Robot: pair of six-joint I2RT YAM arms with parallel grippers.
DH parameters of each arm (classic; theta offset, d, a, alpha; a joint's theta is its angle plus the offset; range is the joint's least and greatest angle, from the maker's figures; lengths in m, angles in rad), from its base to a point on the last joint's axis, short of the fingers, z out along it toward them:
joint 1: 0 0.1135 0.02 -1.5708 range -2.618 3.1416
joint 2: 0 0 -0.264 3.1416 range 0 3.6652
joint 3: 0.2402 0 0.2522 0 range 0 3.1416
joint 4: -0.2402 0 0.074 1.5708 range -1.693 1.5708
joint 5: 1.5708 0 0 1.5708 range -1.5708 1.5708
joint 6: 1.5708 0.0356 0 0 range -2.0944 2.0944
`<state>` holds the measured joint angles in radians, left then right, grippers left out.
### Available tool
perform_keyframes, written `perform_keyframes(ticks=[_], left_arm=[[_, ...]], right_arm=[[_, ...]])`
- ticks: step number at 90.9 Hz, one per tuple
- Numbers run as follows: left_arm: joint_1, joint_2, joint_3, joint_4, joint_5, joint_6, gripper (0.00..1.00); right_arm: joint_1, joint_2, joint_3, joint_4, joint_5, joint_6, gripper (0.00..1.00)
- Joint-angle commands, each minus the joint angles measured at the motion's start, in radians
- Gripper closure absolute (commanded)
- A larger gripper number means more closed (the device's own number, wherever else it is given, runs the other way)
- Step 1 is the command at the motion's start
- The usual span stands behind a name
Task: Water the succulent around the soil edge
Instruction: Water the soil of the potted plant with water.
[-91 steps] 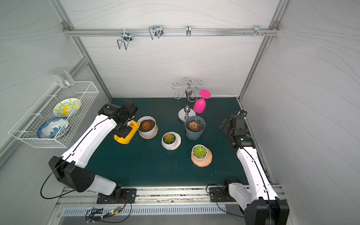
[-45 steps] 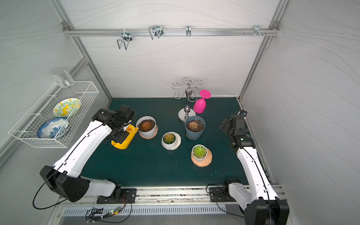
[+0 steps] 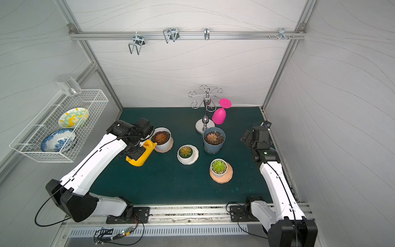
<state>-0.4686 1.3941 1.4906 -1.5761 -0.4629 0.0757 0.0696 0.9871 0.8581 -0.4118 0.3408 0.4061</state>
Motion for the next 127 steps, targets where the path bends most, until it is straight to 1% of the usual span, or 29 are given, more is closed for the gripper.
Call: perform_keyframes(ticks=[1, 27, 64, 77, 85, 104, 116, 127], left_arm=[[-0.029, 0.022, 0.058, -0.026, -0.028, -0.026, 1.0], [-0.075, 0.095, 0.15, -0.059, -0.088, -0.053, 1.0], [-0.115, 0.251, 0.308, -0.111, -0.161, -0.022, 1.0], [-0.116, 0.296, 0.347, -0.123, -0.189, -0.009, 1.0], [-0.115, 0.319, 0.395, -0.124, -0.195, -0.001, 1.0], [-0.111, 0.366, 0.444, -0.147, -0.214, -0.009, 1.0], [-0.093, 0.372, 0.451, -0.171, -0.225, -0.018, 1.0], [-0.067, 0.344, 0.428, -0.166, -0.219, -0.015, 1.0]], right_arm=[[-0.007, -0.017, 0.0, 0.01, 0.01, 0.019, 0.01], [-0.007, -0.024, -0.005, 0.009, 0.01, 0.02, 0.01], [-0.007, -0.022, -0.005, 0.013, 0.012, 0.022, 0.01], [-0.007, -0.021, -0.005, 0.012, 0.013, 0.022, 0.01], [-0.007, -0.021, -0.005, 0.012, 0.015, 0.021, 0.01], [-0.007, -0.022, -0.005, 0.012, 0.014, 0.02, 0.01], [-0.007, -0.023, -0.006, 0.011, 0.015, 0.02, 0.01], [-0.007, -0.024, -0.005, 0.012, 0.015, 0.02, 0.01]])
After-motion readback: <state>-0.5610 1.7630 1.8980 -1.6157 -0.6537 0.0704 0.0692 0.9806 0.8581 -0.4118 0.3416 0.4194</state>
